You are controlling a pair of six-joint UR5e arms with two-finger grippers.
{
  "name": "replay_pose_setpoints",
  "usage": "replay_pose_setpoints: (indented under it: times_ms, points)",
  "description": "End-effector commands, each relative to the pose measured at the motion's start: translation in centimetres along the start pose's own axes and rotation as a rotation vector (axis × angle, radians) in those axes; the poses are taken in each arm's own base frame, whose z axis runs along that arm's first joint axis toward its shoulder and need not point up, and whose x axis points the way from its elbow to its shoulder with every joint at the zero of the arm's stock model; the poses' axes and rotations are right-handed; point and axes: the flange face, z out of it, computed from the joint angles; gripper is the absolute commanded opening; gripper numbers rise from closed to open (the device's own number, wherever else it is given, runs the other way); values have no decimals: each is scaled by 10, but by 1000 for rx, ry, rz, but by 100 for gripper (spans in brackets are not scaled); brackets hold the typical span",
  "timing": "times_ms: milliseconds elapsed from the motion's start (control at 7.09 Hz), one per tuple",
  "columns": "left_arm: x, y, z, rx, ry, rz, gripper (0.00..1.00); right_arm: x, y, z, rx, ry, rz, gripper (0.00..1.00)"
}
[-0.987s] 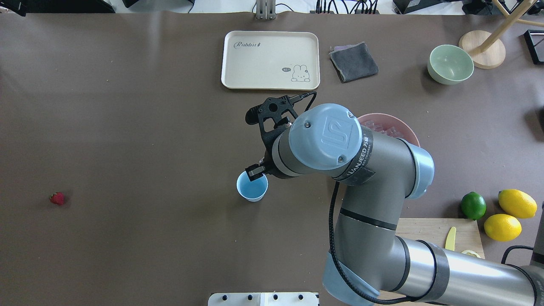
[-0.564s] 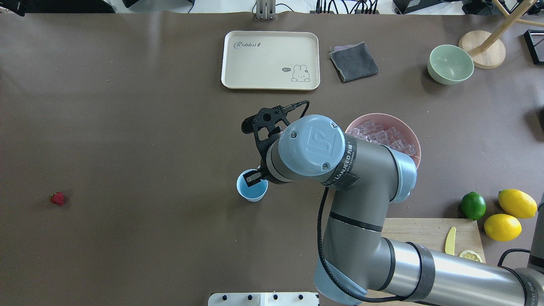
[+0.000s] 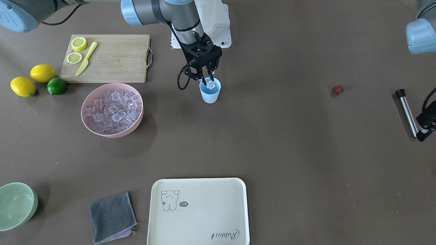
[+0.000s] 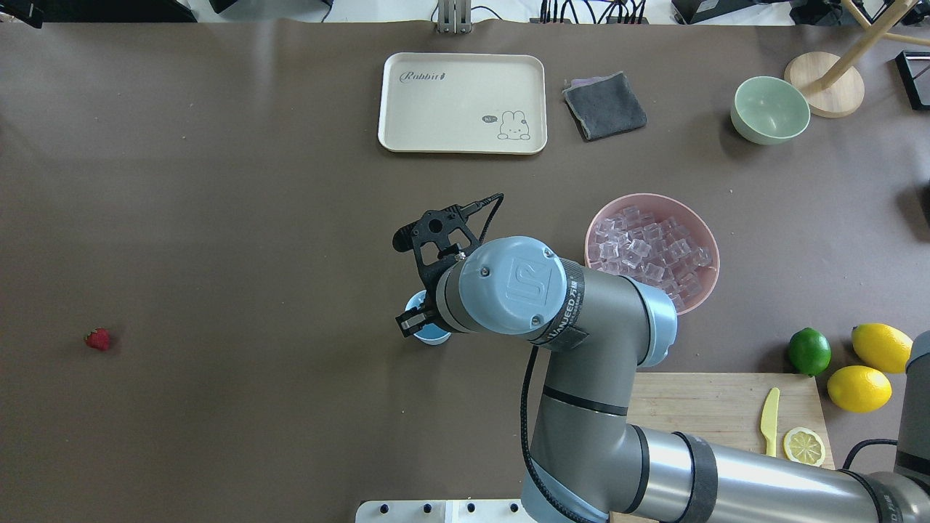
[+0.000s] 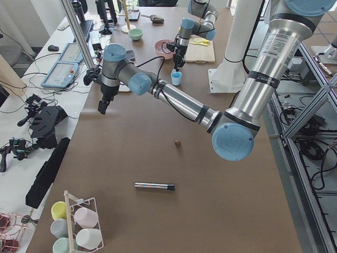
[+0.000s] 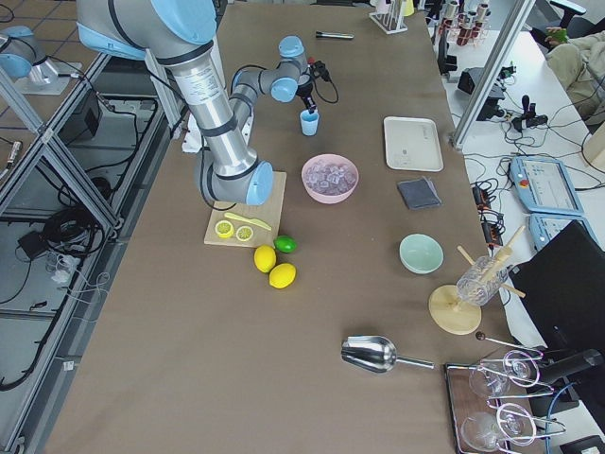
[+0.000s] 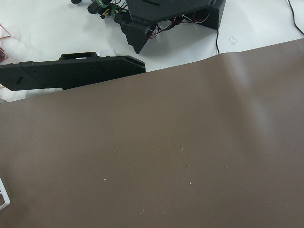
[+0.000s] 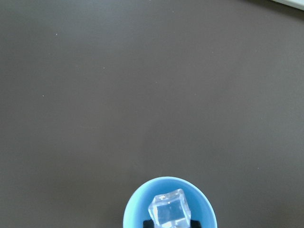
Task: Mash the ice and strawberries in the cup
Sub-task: 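Lower the ice cube into the blue cup and open the right gripper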
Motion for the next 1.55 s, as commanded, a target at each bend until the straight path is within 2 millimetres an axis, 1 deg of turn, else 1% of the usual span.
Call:
replay_pose_setpoints:
  times_ms: [0, 423, 564, 705, 846, 987, 1128, 1269, 1410]
  points:
    - [1, 1, 0, 0, 2, -11, 98, 2, 3, 3, -2, 5, -4, 0]
    - [-2, 6, 1, -3, 1, -17, 98, 8, 1, 3, 6, 16, -22, 0]
    - [0, 7, -3, 4, 4, -15, 98, 10, 4, 5, 1, 17, -13, 40]
    - [5, 8, -7, 11, 8, -25, 98, 7, 4, 2, 3, 11, -9, 73]
    - [2, 14, -7, 9, 7, -28, 98, 6, 4, -1, 4, 10, -7, 90]
    - [1, 17, -8, 8, 8, -28, 98, 1, 1, -16, 19, -15, -11, 99]
    - [2, 18, -6, -6, 27, -31, 98, 3, -1, -25, 32, -24, -10, 99]
    - [2, 20, -4, -17, 42, -33, 98, 10, -8, -29, 45, -17, -5, 99]
    - [3, 20, -5, -15, 44, -31, 98, 34, -27, -39, 66, 3, 14, 99]
